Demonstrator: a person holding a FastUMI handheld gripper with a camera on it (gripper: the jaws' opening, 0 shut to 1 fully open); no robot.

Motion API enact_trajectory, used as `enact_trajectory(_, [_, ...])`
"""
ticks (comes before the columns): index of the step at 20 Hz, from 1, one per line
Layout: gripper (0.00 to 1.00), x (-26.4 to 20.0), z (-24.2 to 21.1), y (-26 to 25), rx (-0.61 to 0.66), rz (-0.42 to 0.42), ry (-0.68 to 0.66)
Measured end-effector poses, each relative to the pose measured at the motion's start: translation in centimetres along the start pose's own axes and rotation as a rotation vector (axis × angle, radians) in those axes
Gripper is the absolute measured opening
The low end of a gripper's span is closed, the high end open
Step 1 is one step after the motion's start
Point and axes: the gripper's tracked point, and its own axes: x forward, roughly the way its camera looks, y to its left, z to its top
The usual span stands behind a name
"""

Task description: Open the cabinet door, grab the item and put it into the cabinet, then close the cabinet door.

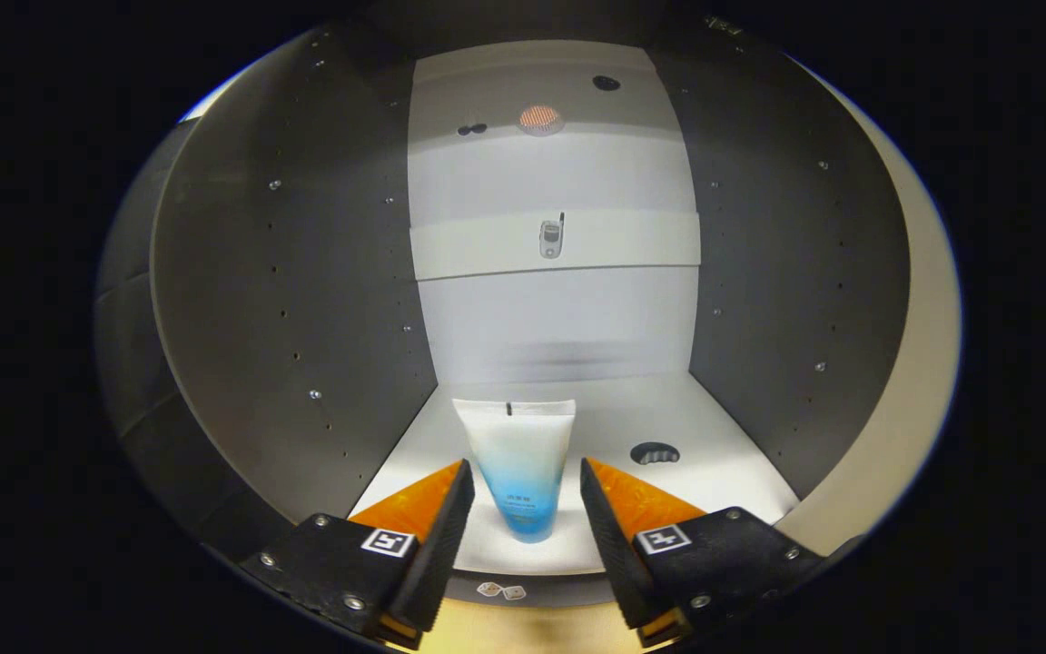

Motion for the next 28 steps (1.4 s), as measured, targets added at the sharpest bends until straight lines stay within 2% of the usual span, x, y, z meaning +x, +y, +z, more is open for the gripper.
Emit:
enact_trajectory(1, [0.79,-0.6,0.4,-0.3,-0.010,-0.008,-0.018])
enact_trajectory(2, [0.90,-1.1,0.7,-0.5,-0.017,-0.012,-0.035])
enact_trajectory(3, [0.93,-1.8,1.1,-0.5,-0.019,-0.012,-0.052])
enact_trajectory(13, [0.94,-14.1,2.8,0.4,0.027,0.026,-0.201])
enact_trajectory(28, [0.94,-29.8,-1.5,1.6,0.029,0.052,-0.318])
